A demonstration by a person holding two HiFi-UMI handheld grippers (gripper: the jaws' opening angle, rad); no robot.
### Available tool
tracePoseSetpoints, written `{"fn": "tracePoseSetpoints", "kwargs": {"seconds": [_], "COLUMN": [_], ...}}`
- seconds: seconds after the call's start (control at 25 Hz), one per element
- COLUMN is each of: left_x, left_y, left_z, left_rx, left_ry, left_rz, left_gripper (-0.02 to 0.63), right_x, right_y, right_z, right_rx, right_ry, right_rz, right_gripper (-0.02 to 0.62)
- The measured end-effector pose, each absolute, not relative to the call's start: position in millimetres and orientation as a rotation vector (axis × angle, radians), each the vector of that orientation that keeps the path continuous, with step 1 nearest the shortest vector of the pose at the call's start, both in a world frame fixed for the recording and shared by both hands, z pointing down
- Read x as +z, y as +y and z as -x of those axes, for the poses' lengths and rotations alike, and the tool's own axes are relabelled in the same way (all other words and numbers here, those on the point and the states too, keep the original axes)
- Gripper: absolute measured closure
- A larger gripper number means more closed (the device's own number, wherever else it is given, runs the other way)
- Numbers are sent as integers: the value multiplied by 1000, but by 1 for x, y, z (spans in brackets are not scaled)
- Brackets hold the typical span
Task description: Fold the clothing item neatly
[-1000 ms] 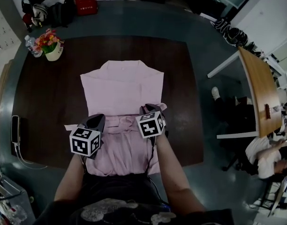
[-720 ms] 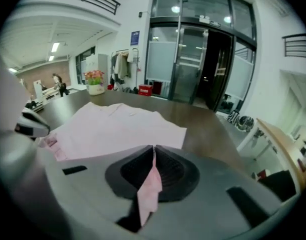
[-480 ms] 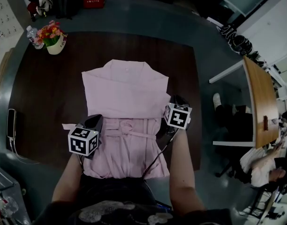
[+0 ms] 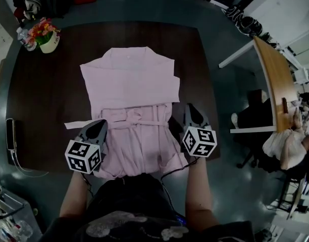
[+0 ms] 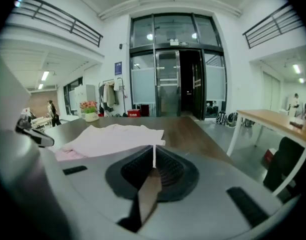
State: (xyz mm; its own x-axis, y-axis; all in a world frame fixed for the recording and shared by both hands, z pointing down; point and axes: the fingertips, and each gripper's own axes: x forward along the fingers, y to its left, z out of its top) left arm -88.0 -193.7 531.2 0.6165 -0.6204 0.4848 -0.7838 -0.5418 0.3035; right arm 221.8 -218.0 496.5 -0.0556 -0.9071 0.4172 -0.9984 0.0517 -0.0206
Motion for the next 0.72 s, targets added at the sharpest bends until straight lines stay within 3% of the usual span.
{"fn": "tracePoseSetpoints", "kwargs": {"seconds": [0.52,0.72], "left_x": [516,549], "left_y": [-5,48], "left_z": [163,183], "left_rx": [355,400], "left_ry": [-1191,-1231], "left_rz": [-2540,-2494], "left_gripper": [595,592], "right_x": [534,572], "right_y": [17,82], "right_z": [-167,-177], "right_rx": [584,723], "right_ry": [-2023,-1887], "right_rz": [-2005,-2114], "right_gripper": [589,589]}}
